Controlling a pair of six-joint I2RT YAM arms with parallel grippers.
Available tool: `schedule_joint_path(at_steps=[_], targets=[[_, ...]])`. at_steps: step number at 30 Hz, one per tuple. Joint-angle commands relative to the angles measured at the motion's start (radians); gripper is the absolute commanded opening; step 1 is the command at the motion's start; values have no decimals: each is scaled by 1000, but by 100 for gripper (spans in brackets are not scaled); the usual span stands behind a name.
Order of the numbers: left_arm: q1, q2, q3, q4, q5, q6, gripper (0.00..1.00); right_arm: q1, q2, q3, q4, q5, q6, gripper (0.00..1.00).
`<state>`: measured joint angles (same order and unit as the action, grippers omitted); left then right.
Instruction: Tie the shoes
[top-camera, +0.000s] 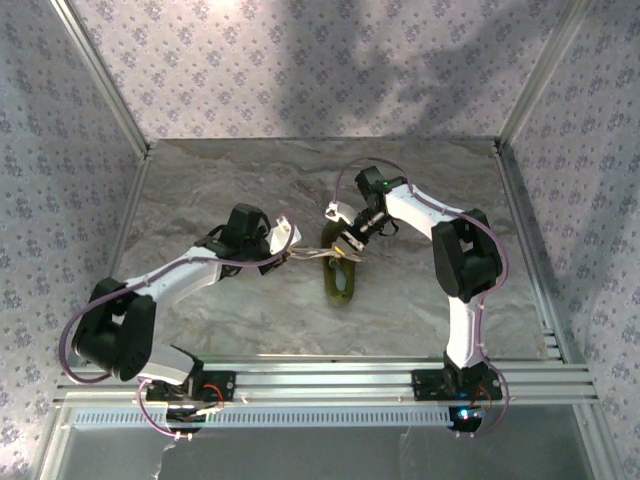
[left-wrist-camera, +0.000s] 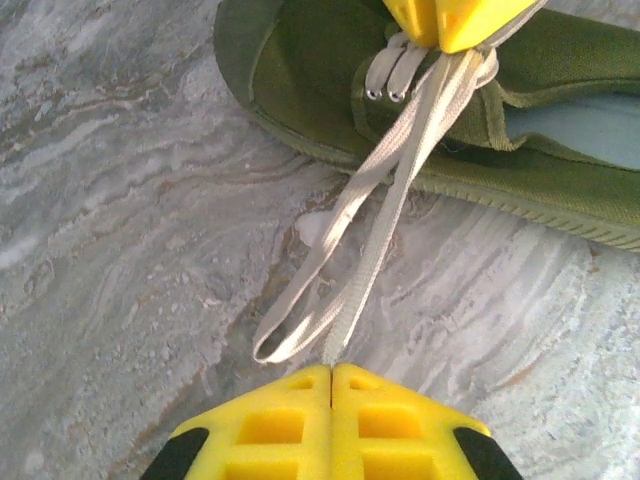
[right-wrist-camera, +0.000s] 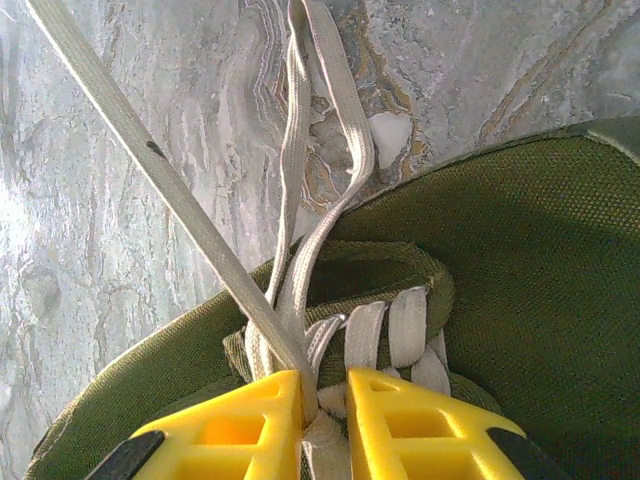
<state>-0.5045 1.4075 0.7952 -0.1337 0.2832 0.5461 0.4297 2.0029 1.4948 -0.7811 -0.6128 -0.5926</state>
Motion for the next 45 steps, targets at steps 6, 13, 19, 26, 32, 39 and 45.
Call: schedule_joint_path(at_steps=[6,13,19,26,32,39,45], targets=[[9,-39,-51,-41,-50,-102,0,-13,18,-20,-64,59,-11,19],[7,-8,-22,-83,-52,-111,4,-18,-11,-13,-52,30,27,29],[9,-7,5,-83,-3,-109,30,-39,-111,20,-37,35,146,42],[10,-9,57,-70,78,-112,35,-109,-292,-108,42,54,367,44],[-8,81,164,-54,174,-106,36,-138,-420,-361,172,76,546,44],[-80,254,322,-75,226,-78,40,-128,-479,-545,343,16,659,44],[-94,382,426,-87,290,-87,43,-125,-438,-581,416,-3,659,45]])
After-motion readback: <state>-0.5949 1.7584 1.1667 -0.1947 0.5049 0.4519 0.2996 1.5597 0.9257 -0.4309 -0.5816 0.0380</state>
